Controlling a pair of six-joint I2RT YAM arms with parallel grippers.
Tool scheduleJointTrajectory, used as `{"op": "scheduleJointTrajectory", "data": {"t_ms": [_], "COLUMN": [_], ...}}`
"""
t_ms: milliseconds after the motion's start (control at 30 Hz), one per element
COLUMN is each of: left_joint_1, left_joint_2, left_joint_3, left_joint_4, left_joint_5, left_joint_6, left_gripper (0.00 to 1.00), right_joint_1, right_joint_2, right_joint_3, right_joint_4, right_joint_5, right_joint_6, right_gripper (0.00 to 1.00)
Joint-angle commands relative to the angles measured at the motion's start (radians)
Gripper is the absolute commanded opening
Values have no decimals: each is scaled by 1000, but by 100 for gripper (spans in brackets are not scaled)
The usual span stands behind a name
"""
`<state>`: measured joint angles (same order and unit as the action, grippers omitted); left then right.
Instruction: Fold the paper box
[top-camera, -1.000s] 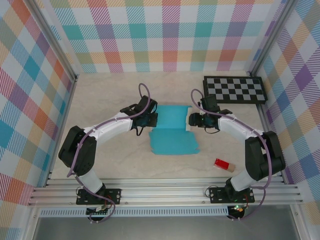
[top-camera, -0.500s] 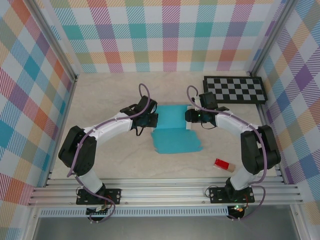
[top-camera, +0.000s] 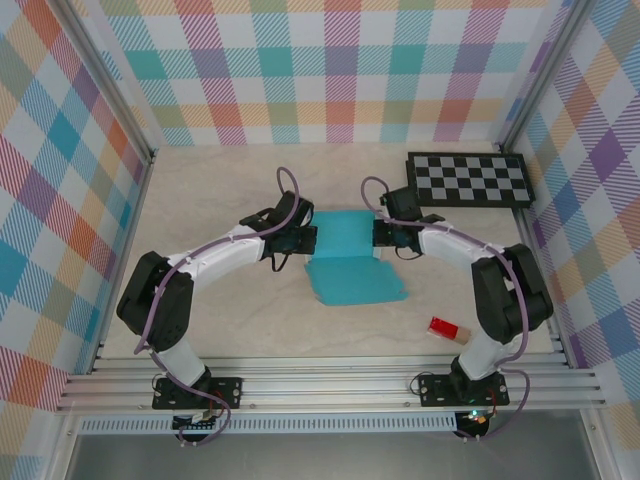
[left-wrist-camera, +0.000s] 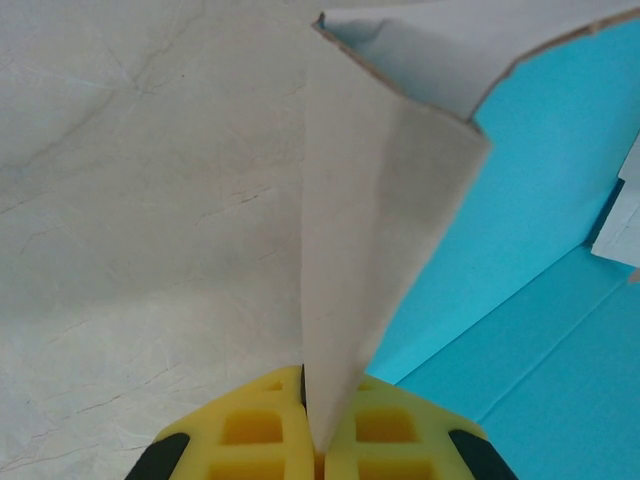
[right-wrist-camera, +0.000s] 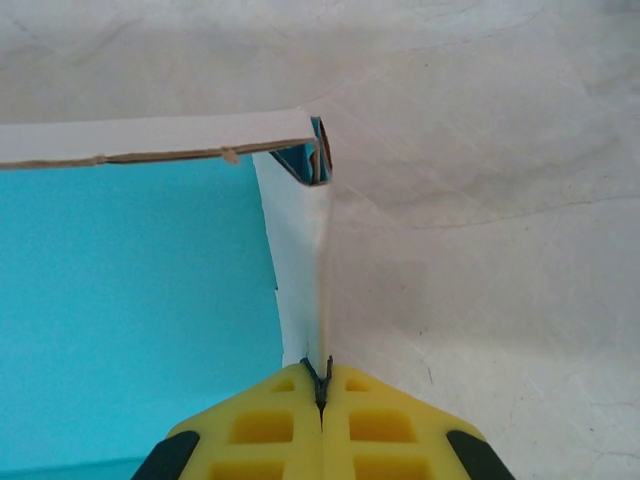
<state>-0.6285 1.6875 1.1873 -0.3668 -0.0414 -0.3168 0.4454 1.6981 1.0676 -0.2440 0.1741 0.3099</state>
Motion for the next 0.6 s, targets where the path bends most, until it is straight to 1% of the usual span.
{"op": "scheduleJointTrajectory", "data": {"t_ms": [0,167,300,367,400,433,533,567], "left_joint_1": [-22,-31,-33,-33,-33,-33,-32,-33], "left_joint_2": [11,5,0,3,7,9,9,8], "left_joint_3": [11,-6,-15,-14,-13,-11,-12,-13], "left_joint_4": [20,35,45,46,46,46,47,48], "left_joint_5": [26,22,27,28,29,29,28,26], "left_joint_6": [-30,-39,-46,-47,-47,-48,-48,-48], "left_gripper": [0,0,0,0,0,0,0,0], "right_joint_1": [41,47,58,59,59,58,58,58], "right_joint_2": [84,91,113,99,81,56,29,28], "right_joint_3": [63,66,86,60,29,-9,-44,-48], "right_joint_4": [-152,-211,-252,-200,-146,-74,-1,8], "right_joint_5": [216,306,352,311,264,191,67,36], "right_joint_6": [99,207,221,193,173,142,101,90], "right_gripper": [0,0,0,4,7,10,13,17]}}
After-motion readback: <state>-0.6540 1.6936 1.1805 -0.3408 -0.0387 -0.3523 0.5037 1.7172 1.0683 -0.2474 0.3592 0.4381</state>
